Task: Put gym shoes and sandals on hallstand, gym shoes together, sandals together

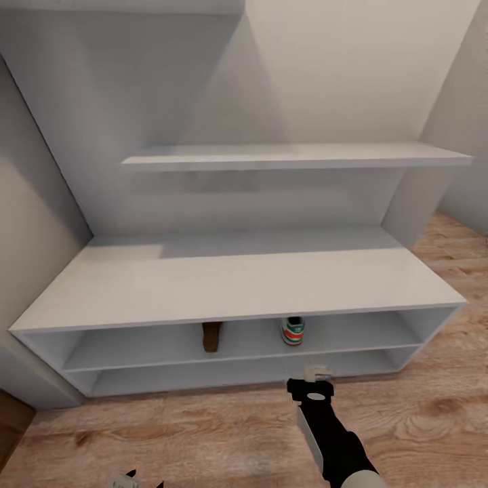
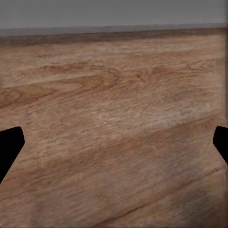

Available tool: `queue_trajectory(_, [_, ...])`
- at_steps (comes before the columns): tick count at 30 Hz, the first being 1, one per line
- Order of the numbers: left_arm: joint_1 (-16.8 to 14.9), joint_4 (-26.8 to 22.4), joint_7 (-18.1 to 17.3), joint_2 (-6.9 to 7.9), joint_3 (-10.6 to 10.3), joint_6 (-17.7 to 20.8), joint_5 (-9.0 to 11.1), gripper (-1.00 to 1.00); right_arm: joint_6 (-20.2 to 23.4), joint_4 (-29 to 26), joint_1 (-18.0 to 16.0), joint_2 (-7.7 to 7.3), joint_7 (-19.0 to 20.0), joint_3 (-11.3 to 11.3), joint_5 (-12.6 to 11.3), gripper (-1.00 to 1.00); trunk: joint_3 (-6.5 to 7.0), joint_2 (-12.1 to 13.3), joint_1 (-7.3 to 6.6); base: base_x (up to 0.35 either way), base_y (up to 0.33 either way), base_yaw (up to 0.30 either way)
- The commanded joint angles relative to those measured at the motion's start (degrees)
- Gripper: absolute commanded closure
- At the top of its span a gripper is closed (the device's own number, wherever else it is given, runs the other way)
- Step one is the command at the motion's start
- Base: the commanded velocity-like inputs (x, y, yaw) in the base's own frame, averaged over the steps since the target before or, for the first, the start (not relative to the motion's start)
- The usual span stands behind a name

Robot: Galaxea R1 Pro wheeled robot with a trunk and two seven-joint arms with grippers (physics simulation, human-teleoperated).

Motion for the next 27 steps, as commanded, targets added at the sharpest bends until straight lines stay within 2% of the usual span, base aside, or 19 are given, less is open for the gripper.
queue_trajectory(1, [0.0, 0.1, -0.5, -0.01, 0.2, 0.1, 0.5, -1.0, 0.5, -0.1, 0.0, 0.01, -0.1, 0.0, 0.5, -1.0, -0.04, 0.0, -0.05, -0.336, 0.0, 0.0])
queue_trajectory(12, [0.0, 0.1, -0.4, 0.06, 0.2, 0.1, 0.5, -1.0, 0.4, 1.1, 0.0, 0.01, 0.0, 0.0, 0.6, -1.0, -0.04, 0.0, -0.05, -0.336, 0.0, 0.0])
queue_trajectory(21, [0.0, 0.1, -0.1, 0.08, 0.2, 0.1, 0.6, -1.0, -0.3, 6.7, 0.0, 0.01, 0.1, -0.1, 0.7, -1.0, -0.04, 0.0, -0.05, -0.283, 0.0, 0.0])
queue_trajectory(23, [0.0, 0.1, 0.2, 0.08, 0.3, 0.1, 0.7, -1.0, -3.3, 10.7, 0.0, 0.01, 0.2, 0.0, 0.7, -1.0, -0.04, 0.0, -0.05, -0.052, 0.0, 0.0])
queue_trajectory(27, [0.0, 0.2, 1.2, 0.05, 0.3, 0.1, 0.9, -1.0, -7.4, 14.4, 0.1, -0.22, 0.3, 0.0, 0.6, -1.0, -0.04, 0.0, -0.05, -0.024, 0.0, 0.0])
